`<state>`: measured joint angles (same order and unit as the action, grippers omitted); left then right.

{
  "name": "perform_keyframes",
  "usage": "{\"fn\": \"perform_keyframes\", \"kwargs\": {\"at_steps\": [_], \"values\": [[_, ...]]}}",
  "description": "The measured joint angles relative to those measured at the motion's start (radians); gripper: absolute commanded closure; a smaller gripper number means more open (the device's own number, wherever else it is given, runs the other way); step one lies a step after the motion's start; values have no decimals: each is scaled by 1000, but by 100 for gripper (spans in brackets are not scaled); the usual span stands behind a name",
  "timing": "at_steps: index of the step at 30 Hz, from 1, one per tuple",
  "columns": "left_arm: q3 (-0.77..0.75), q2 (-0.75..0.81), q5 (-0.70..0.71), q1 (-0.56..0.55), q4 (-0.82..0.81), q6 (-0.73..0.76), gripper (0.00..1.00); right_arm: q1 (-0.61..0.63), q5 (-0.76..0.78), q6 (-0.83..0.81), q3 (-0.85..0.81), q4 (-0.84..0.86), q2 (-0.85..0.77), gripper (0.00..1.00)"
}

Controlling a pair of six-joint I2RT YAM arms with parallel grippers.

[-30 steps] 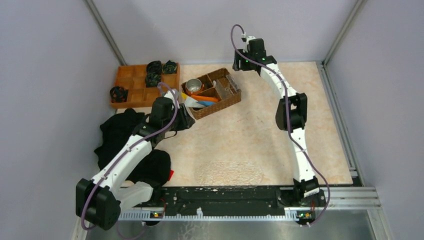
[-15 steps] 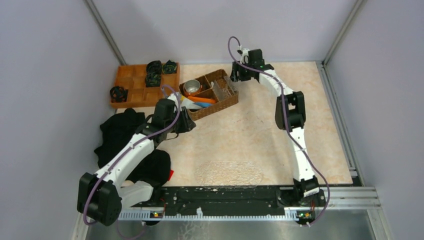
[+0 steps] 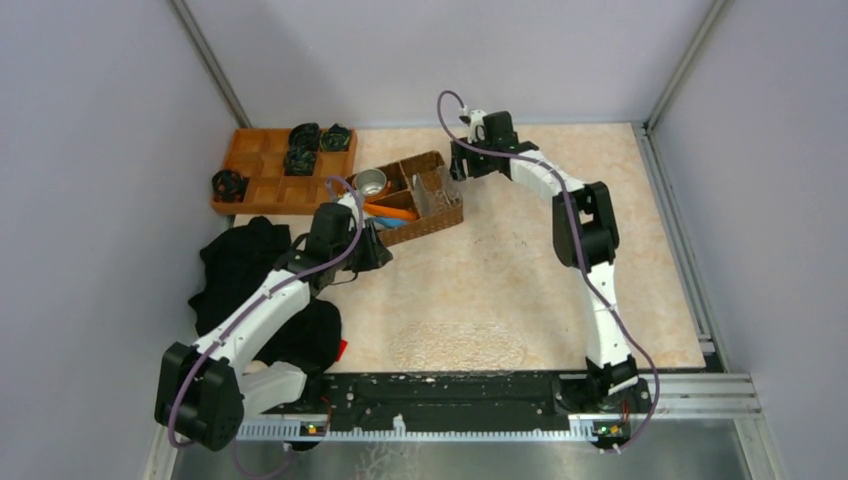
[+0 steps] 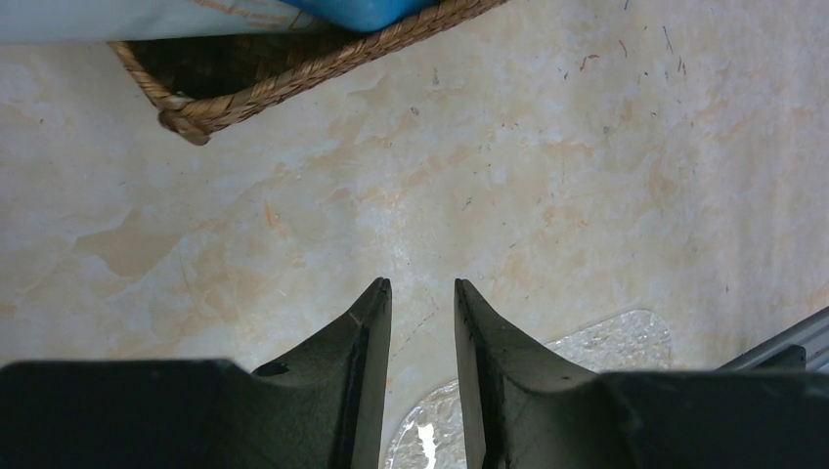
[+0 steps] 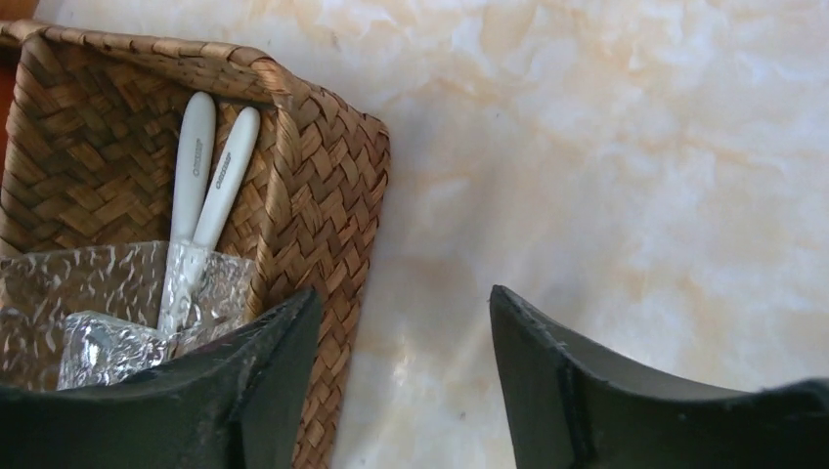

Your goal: Prepare toiletry sets of a toothbrush and toothpaste on the tray

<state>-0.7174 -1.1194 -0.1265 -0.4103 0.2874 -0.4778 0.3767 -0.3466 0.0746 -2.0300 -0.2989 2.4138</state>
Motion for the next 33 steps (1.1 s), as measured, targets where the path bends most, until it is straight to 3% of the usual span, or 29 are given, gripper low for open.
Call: {"fn": "perform_keyframes", "kwargs": {"at_steps": [3, 11, 25, 33], "values": [[6, -5, -6, 0, -14, 0, 64, 7, 26, -14, 79, 6, -66, 31], [16, -18, -17, 0, -26, 0, 64, 18, 51, -25, 77, 61, -135, 33], [17, -18, -17, 0, -26, 0, 64, 75, 32, -19, -140, 19, -52, 40], [17, -18, -17, 0, -26, 0, 64, 77, 82, -19, -138, -50, 25, 54]]}}
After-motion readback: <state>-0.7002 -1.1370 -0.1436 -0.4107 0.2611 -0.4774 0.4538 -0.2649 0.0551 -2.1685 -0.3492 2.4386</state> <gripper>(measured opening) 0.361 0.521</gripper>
